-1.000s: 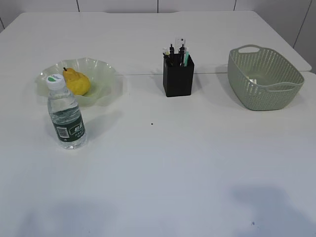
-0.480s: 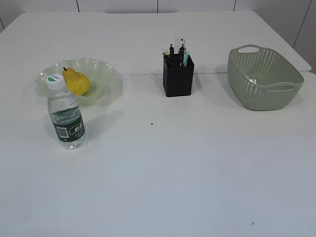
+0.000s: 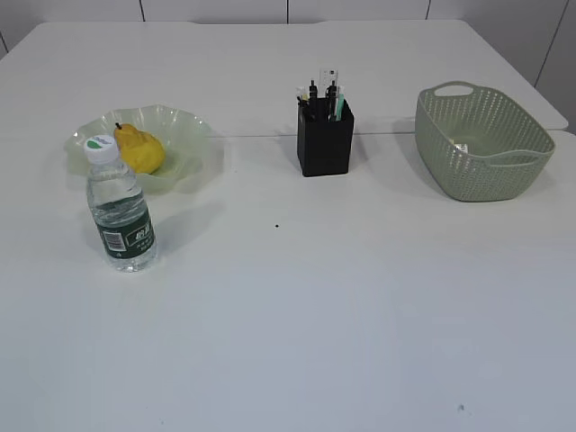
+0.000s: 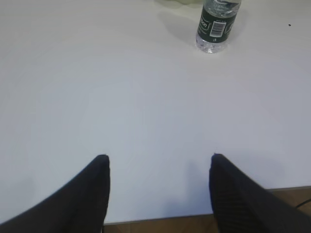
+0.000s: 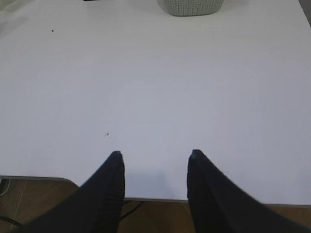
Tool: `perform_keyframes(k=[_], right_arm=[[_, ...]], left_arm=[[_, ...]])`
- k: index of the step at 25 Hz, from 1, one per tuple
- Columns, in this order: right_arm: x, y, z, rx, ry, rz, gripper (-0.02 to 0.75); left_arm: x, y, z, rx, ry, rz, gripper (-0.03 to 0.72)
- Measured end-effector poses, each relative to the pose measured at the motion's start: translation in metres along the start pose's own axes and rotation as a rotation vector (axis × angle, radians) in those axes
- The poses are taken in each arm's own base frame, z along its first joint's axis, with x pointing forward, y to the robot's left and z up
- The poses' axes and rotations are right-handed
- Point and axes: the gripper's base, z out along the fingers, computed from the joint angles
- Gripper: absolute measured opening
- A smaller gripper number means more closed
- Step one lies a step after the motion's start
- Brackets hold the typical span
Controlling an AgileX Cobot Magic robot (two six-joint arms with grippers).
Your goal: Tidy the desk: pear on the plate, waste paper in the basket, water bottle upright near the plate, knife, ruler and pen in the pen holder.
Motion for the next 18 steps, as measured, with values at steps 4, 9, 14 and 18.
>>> perform_keyframes(k=[4,9,14,18], right_arm=[[0.006,-0.001,0.01,0.0,0.042,-0.022,0.32],[0.01,-0.001,0.021,0.001,0.045,-0.031,0.32],[0.008,-0.001,0.026,0.001,0.006,-0.043,0.32],[0.008,-0.001,0.029,0.002,0.002,-0.044,0.32]], left_arm=[[-0.003,0.0,0.002,-0.004,-0.042,0.004,0.456],[-0.006,0.001,0.005,-0.014,-0.077,0.029,0.456],[-0.006,-0.003,0.01,0.024,-0.097,0.071,0.457],[-0.006,-0.003,0.011,0.031,-0.1,0.078,0.473]])
